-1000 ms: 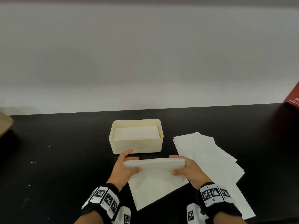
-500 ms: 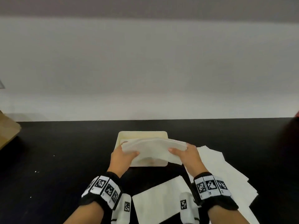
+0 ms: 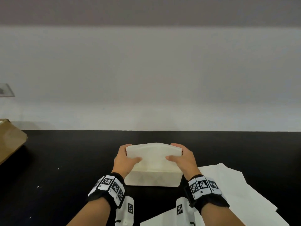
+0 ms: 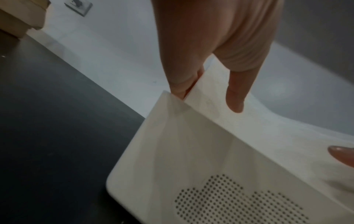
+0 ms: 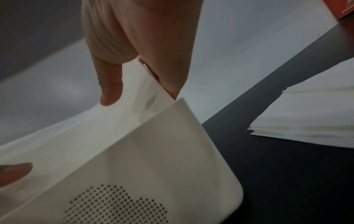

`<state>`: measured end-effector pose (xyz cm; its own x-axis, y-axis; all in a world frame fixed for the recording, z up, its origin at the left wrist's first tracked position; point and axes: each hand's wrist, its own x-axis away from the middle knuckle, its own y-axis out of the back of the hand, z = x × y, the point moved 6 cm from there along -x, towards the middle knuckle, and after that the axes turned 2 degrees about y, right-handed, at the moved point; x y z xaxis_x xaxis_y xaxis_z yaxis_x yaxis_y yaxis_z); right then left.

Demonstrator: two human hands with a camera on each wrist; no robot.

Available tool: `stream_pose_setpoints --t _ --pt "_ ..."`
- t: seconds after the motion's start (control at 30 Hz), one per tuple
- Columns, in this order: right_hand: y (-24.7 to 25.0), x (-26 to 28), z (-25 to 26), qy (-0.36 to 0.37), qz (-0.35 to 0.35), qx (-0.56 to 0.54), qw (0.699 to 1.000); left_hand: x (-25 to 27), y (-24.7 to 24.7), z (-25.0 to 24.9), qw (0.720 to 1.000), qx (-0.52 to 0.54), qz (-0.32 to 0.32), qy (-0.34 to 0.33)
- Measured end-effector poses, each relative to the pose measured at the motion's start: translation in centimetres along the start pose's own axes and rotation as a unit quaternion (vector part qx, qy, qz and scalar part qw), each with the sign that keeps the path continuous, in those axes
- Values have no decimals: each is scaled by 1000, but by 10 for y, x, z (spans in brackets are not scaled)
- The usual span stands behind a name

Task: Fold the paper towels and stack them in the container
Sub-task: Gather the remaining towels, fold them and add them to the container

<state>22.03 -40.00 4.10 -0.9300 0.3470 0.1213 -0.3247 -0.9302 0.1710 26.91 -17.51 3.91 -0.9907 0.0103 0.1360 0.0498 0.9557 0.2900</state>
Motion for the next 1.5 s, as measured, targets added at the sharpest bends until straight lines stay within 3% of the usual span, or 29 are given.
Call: stream_pose_setpoints --t 0.27,0.4,0.5,0.6,0.67,0.8,0.87,0.97,1.07,1.13,1.23,1.5 --pt "4 -5 12 40 22 -19 999 -7 3 -19 998 -24 -9 -64" --pt "0 -4 19 66 47 90 993 -6 2 -29 985 -130 20 -114" --pt "-14 -2 29 101 69 227 966 -10 -7 -33 937 -311 26 -155" --pt "-28 -1 31 132 93 408 899 -8 -15 -32 882 -444 24 -160" --pt "-28 -2 28 121 99 462 873 -6 -16 -33 856 -488 7 -173" --pt "-14 -4 25 70 78 422 901 -11 -6 -25 836 -530 2 -144" --pt "-8 -3 29 65 68 402 911 -13 1 -25 853 -506 4 -128" --pt "-1 -2 44 85 42 360 928 -14 14 -34 947 -305 5 -96" --pt "10 -1 45 66 9 223 973 -13 24 -30 987 -148 4 -59" --pt "9 1 34 34 22 189 981 -11 23 -20 990 -134 25 -25" --pt "1 -1 13 0 65 251 966 -10 15 -5 977 -206 55 0" --pt "7 -2 4 -22 37 201 979 -11 10 -3 967 -248 56 16"
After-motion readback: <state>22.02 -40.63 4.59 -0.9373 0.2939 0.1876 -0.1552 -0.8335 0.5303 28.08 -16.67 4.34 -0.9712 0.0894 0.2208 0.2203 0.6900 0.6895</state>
